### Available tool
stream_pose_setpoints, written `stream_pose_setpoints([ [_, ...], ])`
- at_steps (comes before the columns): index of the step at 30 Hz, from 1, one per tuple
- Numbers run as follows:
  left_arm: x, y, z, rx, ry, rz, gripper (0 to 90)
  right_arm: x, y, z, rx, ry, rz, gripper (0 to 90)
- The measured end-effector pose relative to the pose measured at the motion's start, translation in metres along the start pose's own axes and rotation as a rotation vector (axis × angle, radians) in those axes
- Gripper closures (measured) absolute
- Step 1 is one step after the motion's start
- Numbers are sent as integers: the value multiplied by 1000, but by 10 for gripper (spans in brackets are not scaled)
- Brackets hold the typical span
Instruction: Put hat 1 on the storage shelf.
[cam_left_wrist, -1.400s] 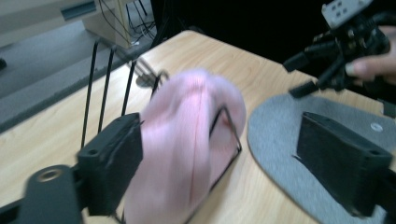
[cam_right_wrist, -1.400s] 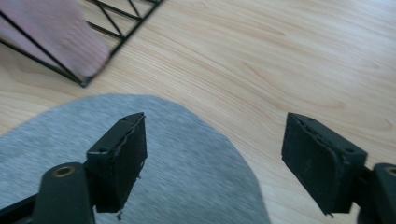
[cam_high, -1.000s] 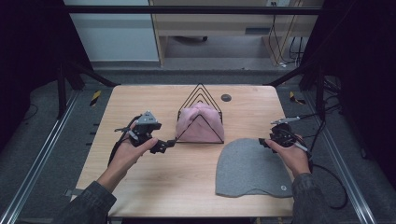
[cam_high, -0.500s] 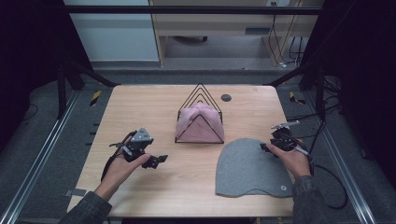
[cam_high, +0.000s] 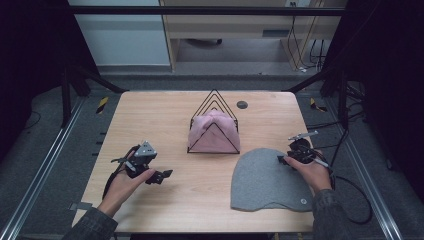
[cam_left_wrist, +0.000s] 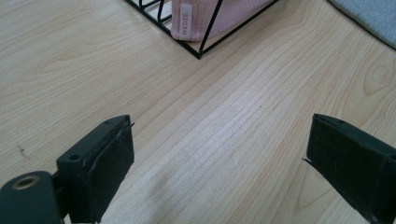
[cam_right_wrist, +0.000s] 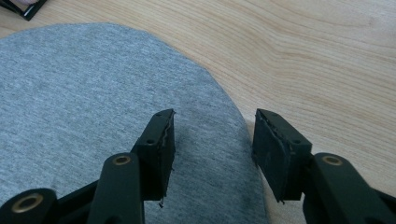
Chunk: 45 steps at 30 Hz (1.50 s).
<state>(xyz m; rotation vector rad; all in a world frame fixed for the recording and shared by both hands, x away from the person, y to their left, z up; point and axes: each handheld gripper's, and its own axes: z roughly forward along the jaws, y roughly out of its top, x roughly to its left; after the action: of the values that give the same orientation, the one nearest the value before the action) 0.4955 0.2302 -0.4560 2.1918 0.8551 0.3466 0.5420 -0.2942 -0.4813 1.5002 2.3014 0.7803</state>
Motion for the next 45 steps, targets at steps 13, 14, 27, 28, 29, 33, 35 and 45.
stream_pose_setpoints([
  [13,0,-1,1,6,0,2,70,5,0,1,22,0,-41,640],
  [14,0,-1,1,9,1,5,71,6,0,1,27,2,-42,661],
  [27,7,-4,1,28,21,-1,76,9,-4,-5,0,76,-59,854],
  [28,8,-4,1,27,19,-4,76,10,-4,-8,-11,87,-60,855],
  [29,8,-5,1,27,15,-7,75,12,-4,-11,-23,95,-61,855],
  [33,9,-6,4,39,-13,-20,66,21,-1,-28,-85,120,-91,857],
  [35,9,-7,6,44,-32,-26,65,28,1,-35,-114,130,-108,857],
  [45,9,-10,10,60,-96,-46,64,73,12,-69,-209,192,-229,857],
])
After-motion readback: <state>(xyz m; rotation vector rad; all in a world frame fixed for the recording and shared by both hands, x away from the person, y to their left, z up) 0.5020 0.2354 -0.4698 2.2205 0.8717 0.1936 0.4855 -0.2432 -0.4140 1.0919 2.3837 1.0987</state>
